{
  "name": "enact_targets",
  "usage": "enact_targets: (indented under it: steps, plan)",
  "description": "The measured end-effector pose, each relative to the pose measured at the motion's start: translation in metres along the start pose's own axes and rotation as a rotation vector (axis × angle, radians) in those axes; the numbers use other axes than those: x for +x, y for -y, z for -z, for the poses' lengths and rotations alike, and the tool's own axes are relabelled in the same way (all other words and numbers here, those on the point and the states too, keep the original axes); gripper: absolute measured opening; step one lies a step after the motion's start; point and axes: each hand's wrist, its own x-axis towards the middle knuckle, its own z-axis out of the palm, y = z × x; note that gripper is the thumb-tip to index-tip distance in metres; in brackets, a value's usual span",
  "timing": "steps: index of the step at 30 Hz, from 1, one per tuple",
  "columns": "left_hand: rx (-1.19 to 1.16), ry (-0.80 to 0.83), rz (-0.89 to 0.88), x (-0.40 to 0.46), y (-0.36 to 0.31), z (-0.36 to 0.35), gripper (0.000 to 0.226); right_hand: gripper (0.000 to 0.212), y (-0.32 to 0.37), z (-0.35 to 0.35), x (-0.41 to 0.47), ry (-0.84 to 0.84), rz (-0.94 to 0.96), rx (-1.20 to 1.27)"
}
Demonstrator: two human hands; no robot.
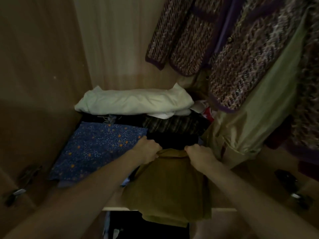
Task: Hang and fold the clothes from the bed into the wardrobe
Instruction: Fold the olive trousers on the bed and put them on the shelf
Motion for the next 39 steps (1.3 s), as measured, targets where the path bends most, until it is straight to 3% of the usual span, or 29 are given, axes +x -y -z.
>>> enact_targets:
  steps: [6, 9, 12, 14, 16, 18, 23, 30, 33, 39]
  plan:
    - [0.117, 0.014, 0.143, 0.042, 0.001, -0.036, 0.031, 0.032, 0.003, -0.057, 0.055, -0.081, -0.190, 0.144]
    - [-0.002, -0.258, 0.200, 0.040, -0.010, -0.052, 0.050, 0.047, 0.006, -0.067, 0.060, -0.252, -0.282, 0.189]
    - [-0.259, -0.505, 0.123, 0.026, -0.038, -0.081, 0.034, 0.052, 0.019, -0.078, 0.043, -0.461, -0.252, 0.314]
    - [-0.357, -0.428, 0.129, 0.018, -0.047, -0.107, 0.038, 0.050, 0.026, -0.097, 0.029, -0.387, -0.243, 0.339]
    - [-0.570, -0.293, 0.249, 0.013, -0.046, -0.123, 0.053, 0.069, 0.029, -0.116, 0.022, -0.165, -0.241, 0.352]
    - [-0.632, -0.199, 0.295, 0.014, -0.043, -0.130, 0.064, 0.085, 0.026, -0.131, 0.024, -0.035, -0.235, 0.374]
    - [-0.576, -0.061, 0.305, 0.016, -0.046, -0.126, 0.079, 0.082, 0.021, -0.136, 0.033, -0.051, -0.220, 0.383]
    - [-0.517, -0.009, 0.337, 0.026, -0.043, -0.128, 0.071, 0.080, 0.017, -0.135, 0.041, -0.047, -0.238, 0.406]
    - [-0.516, -0.009, 0.347, 0.028, -0.042, -0.127, 0.071, 0.067, 0.017, -0.134, 0.043, -0.045, -0.238, 0.411]
    - [-0.429, -0.103, 0.377, 0.023, -0.049, -0.122, 0.075, 0.068, 0.017, -0.132, 0.042, -0.047, -0.205, 0.422]
